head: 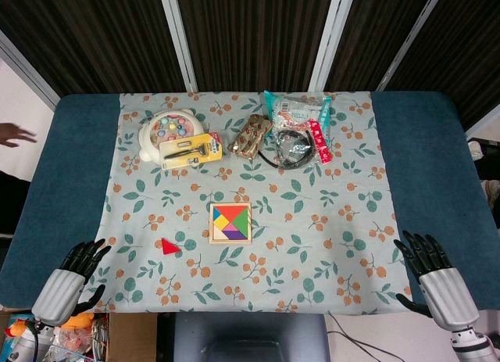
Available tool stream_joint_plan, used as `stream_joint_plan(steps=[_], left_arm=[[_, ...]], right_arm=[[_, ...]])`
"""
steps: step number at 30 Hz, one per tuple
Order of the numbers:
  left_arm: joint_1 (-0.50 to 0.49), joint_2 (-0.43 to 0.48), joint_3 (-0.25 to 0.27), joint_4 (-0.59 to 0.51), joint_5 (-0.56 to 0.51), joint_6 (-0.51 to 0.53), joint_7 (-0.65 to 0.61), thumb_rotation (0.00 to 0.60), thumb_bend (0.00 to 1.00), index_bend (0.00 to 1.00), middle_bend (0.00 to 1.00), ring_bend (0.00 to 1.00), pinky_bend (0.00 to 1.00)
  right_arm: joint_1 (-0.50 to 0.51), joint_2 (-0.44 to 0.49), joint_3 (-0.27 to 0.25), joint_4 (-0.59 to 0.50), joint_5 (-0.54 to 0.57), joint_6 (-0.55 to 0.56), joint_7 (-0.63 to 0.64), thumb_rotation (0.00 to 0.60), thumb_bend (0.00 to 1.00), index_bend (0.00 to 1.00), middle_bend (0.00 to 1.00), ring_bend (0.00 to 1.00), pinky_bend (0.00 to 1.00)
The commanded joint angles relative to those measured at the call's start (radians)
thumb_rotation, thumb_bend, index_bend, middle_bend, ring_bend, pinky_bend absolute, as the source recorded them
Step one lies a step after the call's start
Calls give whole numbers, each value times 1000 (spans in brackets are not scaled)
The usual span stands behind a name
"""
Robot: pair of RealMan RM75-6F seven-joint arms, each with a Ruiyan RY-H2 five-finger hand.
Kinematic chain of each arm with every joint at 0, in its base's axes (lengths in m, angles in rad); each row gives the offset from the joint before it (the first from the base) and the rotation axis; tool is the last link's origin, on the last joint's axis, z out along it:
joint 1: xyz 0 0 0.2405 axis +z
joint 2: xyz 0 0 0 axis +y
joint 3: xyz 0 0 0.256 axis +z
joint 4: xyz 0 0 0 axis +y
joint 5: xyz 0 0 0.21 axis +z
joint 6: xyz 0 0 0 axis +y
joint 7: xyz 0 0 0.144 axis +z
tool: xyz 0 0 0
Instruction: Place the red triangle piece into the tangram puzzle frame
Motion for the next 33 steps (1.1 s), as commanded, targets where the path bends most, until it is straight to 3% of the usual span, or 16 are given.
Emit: stream_joint_plan(steps=[1,6,8,10,12,13,15,17,23,33], left_arm=[[-4,-6,0,4,2,-7,4,600,416,0,0,0,82],[-16,-44,-11,20,6,-17,21,600,416,0,0,0,94],[-24,-90,-32,37,12,-6,31,600,414,2,42,37,173],[-40,-146,-57,60,14,-8,58,600,410,36,218,244,450],[-65,-193,-86,77,-1,-37,104,600,409,80,493,555,715],[-79,-206,-96,73,-23,-72,122,600,409,102,681,747,845],[-109,-217,-113,33,-81,-159,142,600,409,156,936,969,982],[-131,-219,-127,-5,-128,-220,159,600,409,215,999,1000,1000],[-168,-253,-178,-108,-271,-316,237,600,406,316,1000,1000,1000],[-226,-366,-240,-76,-454,-365,442,600,399,338,1000,1000,1000]], right_arm=[[1,2,-2,1,-3,-3,3,600,150,0,0,0,0],[0,5,0,1,-3,5,13,600,150,0,0,0,0],[0,3,-1,3,-2,2,11,600,150,0,0,0,0],[2,3,0,1,0,-2,9,600,150,0,0,0,0],[4,1,1,-1,1,-7,7,600,150,0,0,0,0],[5,1,3,-3,3,-8,5,600,150,0,0,0,0],[7,0,4,-5,5,-12,2,600,149,0,0,0,0],[8,0,6,-6,8,-14,2,600,149,0,0,0,0],[13,-1,5,-9,9,-27,-4,600,150,0,0,0,0],[13,2,3,-7,3,-19,11,600,150,0,0,0,0]])
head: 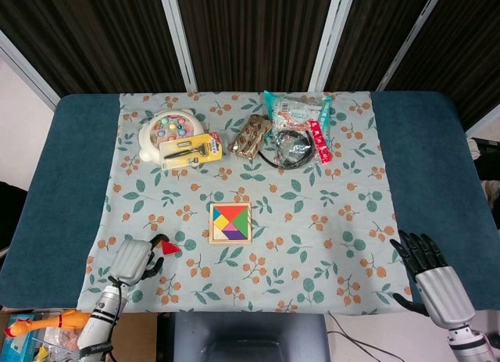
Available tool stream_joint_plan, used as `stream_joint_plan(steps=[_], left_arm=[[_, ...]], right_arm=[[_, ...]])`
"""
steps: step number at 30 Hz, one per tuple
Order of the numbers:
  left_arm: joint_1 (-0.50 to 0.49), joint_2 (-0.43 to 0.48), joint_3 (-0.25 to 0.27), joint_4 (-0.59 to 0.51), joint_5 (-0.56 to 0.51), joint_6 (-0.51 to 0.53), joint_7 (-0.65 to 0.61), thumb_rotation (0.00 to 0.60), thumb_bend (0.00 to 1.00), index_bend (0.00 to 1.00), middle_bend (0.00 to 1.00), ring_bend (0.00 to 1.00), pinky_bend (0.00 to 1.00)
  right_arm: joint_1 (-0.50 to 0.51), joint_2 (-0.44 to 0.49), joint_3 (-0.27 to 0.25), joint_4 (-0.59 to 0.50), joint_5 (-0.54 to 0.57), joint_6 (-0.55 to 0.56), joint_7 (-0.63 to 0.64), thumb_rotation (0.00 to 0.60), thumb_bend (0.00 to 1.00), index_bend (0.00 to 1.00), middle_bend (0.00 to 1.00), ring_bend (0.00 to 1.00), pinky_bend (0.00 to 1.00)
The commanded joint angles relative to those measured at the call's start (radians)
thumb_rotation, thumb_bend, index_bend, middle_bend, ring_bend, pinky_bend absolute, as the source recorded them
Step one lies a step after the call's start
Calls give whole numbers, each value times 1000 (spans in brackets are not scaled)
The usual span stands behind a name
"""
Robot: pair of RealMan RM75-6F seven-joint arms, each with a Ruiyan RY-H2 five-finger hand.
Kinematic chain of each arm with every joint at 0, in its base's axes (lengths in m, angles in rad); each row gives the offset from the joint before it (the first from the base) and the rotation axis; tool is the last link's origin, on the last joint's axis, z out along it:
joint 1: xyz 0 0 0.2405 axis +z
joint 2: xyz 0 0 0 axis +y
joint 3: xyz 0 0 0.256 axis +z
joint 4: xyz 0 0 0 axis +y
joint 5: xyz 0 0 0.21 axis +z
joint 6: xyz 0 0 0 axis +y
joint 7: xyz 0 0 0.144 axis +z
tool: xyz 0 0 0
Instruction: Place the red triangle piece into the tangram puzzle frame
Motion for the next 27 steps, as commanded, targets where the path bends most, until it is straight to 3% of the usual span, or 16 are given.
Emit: stream_joint_plan(steps=[1,10,27], left_arm=[[-27,-47,-20,29,-33,-9,41,600,396,333,1000,1000,1000],[-46,-103,-6,105,-24,21,86,600,393,326,1000,1000,1000],[-67,-131,7,129,-71,15,127,600,392,353,1000,1000,1000]], right_arm=[[1,0,0,0,1,-2,1,600,150,0,0,0,0],[-1,3,-2,1,-1,4,8,600,150,0,0,0,0],[0,4,-3,2,-3,3,10,600,149,0,0,0,0]])
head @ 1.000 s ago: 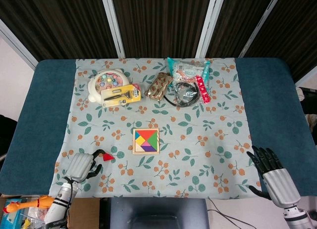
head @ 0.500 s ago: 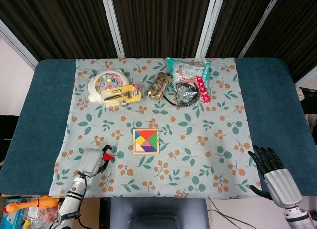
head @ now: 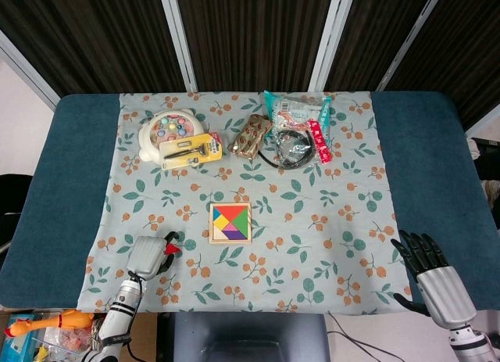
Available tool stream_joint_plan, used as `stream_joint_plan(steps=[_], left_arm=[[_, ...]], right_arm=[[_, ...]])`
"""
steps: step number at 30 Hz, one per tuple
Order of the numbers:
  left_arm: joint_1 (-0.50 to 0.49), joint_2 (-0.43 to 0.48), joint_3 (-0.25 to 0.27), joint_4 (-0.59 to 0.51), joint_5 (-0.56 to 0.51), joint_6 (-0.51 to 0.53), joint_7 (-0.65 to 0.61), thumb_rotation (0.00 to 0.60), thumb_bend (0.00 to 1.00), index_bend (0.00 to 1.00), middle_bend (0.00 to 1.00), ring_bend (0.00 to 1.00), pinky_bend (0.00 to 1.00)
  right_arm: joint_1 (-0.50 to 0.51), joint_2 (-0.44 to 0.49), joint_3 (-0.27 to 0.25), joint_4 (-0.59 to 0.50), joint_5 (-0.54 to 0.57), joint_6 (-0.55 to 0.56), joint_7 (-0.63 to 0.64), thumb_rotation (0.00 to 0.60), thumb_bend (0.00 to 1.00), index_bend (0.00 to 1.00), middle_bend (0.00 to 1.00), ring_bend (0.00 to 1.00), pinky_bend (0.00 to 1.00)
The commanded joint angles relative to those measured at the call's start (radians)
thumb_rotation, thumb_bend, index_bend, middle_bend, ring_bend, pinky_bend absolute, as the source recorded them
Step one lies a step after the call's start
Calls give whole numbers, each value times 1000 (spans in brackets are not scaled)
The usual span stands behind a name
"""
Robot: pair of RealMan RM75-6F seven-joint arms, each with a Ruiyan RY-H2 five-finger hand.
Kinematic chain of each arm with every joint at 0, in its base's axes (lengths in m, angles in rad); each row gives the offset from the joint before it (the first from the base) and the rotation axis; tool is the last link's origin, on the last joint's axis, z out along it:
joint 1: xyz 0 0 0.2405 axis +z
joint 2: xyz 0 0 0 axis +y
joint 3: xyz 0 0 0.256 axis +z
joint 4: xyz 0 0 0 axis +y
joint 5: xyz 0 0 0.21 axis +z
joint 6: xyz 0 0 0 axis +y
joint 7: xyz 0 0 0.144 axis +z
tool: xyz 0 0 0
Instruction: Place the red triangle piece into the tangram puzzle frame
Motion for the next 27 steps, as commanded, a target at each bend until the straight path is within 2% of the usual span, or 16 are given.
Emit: stream_joint_plan(steps=[1,12,27], left_arm=[[-1,1,2,1,-2,2,0,600,392,357,1000,1000,1000],[-6,0,5,17,-23,1,0,600,391,394,1000,1000,1000],[-13,-5,7,48,5,28,-31,600,379,584,1000,1000,1000]], right_arm=[[0,0,0,0,-1,0,-1,600,150,0,0,0,0],[0,0,-1,0,-2,1,-1,600,149,0,0,0,0],[0,-1,-2,-2,-4,-2,-7,600,149,0,0,0,0]])
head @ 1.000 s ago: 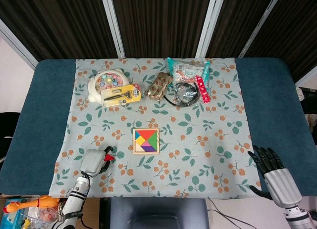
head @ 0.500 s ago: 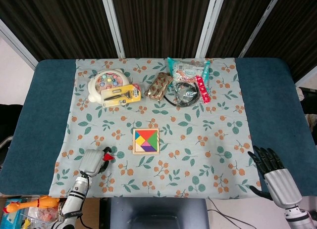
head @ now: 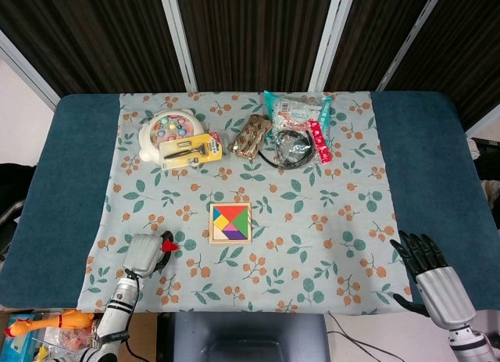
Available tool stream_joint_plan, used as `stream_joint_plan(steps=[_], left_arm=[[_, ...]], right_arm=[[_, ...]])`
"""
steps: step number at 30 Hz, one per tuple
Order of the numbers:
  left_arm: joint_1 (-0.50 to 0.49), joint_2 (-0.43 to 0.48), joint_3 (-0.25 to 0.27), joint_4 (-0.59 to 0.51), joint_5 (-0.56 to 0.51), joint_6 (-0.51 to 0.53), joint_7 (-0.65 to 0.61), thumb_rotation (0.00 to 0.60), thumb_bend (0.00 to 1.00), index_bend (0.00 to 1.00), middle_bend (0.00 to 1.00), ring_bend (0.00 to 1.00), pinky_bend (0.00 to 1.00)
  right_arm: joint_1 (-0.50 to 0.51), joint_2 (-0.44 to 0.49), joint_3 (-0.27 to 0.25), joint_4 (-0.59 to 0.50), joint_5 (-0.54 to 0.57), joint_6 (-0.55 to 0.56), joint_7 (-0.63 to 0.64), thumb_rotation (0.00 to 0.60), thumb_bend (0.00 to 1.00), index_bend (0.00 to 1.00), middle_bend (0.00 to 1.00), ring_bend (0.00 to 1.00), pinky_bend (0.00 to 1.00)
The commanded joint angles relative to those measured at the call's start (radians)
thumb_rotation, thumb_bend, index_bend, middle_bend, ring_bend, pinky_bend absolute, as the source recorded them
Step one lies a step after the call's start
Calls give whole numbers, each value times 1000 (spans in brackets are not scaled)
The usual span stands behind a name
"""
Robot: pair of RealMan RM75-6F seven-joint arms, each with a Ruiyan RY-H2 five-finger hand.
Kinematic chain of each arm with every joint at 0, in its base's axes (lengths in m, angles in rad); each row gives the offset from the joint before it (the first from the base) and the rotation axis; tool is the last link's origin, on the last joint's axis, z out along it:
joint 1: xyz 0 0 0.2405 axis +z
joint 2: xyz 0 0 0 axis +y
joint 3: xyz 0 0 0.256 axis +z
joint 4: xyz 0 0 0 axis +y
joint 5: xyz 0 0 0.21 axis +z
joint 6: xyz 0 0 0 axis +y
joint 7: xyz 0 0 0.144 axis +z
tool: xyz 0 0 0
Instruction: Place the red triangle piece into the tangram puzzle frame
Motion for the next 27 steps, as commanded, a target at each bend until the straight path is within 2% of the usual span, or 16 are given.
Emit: stream_joint_plan(steps=[1,6,12,20,27], left_arm=[[-1,1,-1,0,14,12,-11,600,377,593,1000,1000,1000],[-12,3,-8,-34,37,23,-20,600,372,595,1000,1000,1000],[-52,-15,-42,-101,20,14,66,600,372,589,1000,1000,1000],[-111,-65,-111,-166,-91,-9,201,600,371,587,1000,1000,1000],[-169,-135,-132,-143,-202,-30,318,600,372,581,1000,1000,1000]], right_arm=[[0,0,0,0,-1,0,0,600,150,0,0,0,0],[3,0,-2,-2,-4,-6,-3,600,150,0,0,0,0],[5,2,-7,-1,-13,-8,-2,600,149,0,0,0,0],[9,10,-8,2,-14,-8,17,600,150,0,0,0,0],[9,19,-11,4,-18,-2,38,600,150,0,0,0,0]])
